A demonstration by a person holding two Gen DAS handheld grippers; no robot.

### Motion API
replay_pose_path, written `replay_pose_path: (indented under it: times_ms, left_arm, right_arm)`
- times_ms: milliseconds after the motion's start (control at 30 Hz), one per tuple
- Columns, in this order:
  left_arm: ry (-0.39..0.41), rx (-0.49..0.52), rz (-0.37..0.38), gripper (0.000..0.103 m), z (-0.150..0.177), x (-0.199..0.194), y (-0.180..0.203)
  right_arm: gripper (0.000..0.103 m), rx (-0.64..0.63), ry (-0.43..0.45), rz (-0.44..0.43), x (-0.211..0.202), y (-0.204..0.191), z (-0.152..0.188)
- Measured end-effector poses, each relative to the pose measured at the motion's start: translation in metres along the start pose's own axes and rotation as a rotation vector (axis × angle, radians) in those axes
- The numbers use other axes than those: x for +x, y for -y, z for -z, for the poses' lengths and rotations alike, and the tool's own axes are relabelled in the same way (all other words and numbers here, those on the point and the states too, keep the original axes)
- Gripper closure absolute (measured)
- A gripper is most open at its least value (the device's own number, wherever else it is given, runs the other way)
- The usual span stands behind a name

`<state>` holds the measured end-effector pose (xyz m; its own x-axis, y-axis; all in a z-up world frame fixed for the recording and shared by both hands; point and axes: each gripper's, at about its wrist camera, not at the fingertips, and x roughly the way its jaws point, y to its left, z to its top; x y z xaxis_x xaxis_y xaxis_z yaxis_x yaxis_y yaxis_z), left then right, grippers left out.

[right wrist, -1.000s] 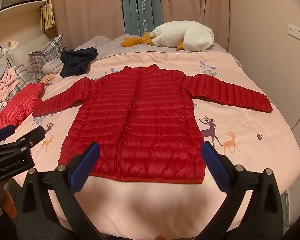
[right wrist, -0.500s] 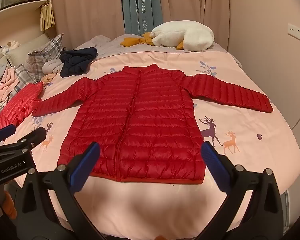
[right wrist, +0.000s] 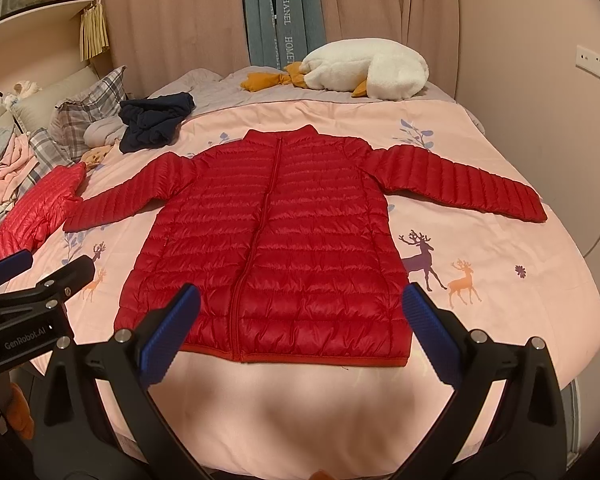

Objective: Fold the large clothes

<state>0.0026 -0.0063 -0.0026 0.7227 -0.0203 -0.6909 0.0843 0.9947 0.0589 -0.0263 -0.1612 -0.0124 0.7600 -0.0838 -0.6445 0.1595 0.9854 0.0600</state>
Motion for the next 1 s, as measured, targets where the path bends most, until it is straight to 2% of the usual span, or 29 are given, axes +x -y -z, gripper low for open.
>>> replay_pose_path:
  times_ms: [1000]
  left_arm:
    - [-0.006, 0.009, 0.0, 0.001, 0.0047, 0.0036, 0.0033]
  right_arm:
    - [0.002, 0.002, -0.006, -0.003, 0.0015, 0.0, 0.0048]
